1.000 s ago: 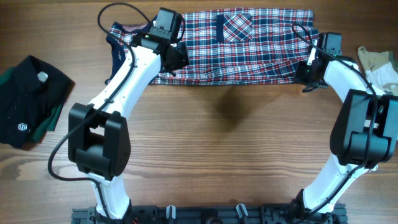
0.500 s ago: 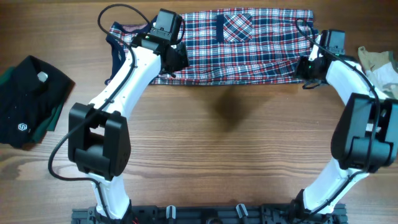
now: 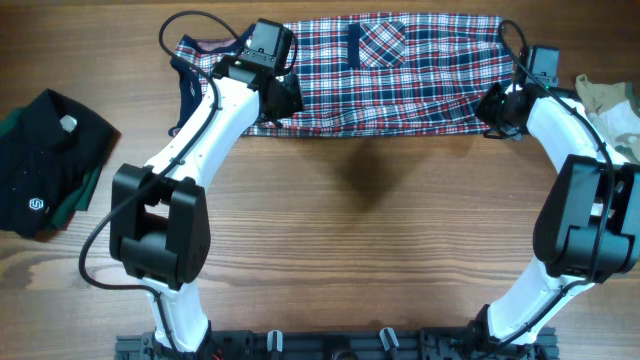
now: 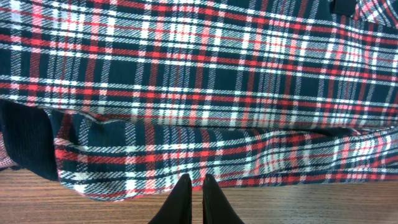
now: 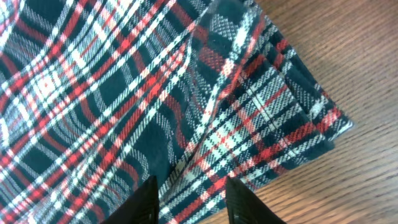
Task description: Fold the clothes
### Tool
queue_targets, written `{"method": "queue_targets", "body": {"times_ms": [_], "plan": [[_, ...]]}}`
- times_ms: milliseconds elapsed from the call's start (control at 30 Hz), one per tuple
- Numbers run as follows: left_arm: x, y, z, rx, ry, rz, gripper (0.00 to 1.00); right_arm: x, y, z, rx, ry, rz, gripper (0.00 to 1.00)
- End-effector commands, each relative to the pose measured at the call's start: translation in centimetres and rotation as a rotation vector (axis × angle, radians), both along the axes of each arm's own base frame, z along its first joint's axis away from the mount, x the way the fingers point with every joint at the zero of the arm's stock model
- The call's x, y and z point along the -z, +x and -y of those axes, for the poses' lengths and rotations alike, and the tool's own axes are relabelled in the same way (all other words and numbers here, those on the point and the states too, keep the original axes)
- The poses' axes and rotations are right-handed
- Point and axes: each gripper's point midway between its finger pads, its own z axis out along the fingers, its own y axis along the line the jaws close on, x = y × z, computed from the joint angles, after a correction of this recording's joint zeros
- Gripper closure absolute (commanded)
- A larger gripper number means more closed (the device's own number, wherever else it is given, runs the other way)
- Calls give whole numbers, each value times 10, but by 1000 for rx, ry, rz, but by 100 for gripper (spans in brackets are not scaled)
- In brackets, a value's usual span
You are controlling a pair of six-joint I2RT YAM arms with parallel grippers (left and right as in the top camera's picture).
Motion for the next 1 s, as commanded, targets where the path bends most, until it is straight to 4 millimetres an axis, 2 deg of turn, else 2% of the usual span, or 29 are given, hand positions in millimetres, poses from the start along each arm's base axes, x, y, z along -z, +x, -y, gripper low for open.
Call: {"method": "queue_targets", "body": {"times_ms": [0,233,333,500,567,667,967], "plan": [[10,-2,-2,11,18,-16,92,-9,5,3,103,39,37,64],[10,-2,-2,11,18,-16,92,-16,19,5,185,76,104,69],[9,-1,-2,10,18,-12,91,-13,17,5,191,78,97,69],[9,-1,-2,11,18,-12,83,7,15,4,203,86,57,69],[9,-1,-2,10,18,-12,79,7,16,5,201,86,63,68],[9,-1,-3,8,24,-10,78,8,13,4,204,87,52,61],[9,-1,-3,8,24,-10,77,9,13,4,228,100,49,64]]}}
